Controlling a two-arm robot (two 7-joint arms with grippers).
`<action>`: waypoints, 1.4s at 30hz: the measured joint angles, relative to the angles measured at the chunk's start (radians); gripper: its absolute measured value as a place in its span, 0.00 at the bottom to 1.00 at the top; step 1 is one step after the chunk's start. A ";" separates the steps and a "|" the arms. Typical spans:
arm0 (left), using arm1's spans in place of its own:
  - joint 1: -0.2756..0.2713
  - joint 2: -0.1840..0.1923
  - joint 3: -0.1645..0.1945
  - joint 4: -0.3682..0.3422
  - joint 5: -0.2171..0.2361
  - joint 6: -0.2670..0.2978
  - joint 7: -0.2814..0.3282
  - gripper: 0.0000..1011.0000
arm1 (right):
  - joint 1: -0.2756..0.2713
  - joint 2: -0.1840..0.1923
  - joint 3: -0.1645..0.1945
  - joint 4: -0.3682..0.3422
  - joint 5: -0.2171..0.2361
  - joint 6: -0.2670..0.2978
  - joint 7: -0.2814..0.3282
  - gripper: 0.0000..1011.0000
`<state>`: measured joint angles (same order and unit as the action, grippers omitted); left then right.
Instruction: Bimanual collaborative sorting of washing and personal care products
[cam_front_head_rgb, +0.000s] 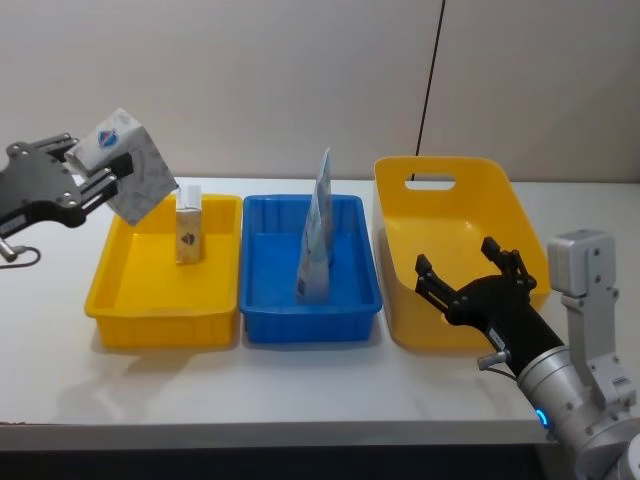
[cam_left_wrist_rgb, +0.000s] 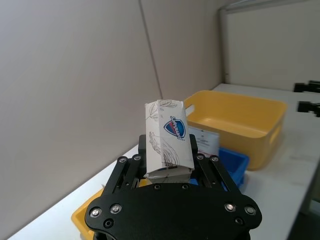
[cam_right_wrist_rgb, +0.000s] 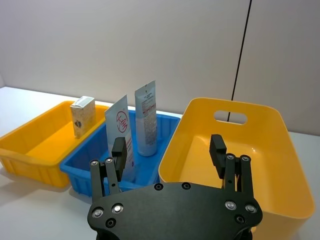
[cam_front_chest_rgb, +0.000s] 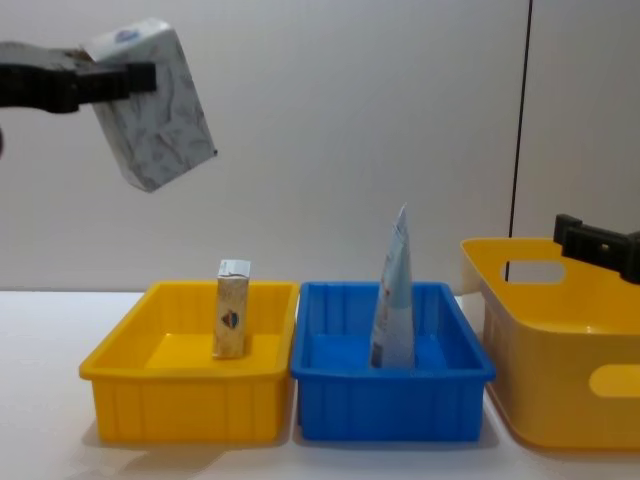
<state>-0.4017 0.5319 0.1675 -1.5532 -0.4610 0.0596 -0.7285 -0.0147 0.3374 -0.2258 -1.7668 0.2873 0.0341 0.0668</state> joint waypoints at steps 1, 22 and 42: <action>0.001 0.008 -0.002 -0.003 -0.006 -0.003 -0.012 0.37 | 0.000 0.000 0.000 0.000 0.000 0.000 0.000 0.99; -0.081 0.095 0.049 0.075 -0.149 -0.049 -0.372 0.37 | 0.000 0.000 0.000 0.000 0.000 0.000 0.000 0.99; -0.299 0.048 0.233 0.366 -0.114 -0.043 -0.619 0.37 | 0.000 0.000 0.000 0.000 0.000 0.000 0.000 0.99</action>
<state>-0.7011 0.5803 0.4002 -1.1871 -0.5749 0.0164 -1.3473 -0.0147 0.3375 -0.2259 -1.7667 0.2873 0.0341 0.0668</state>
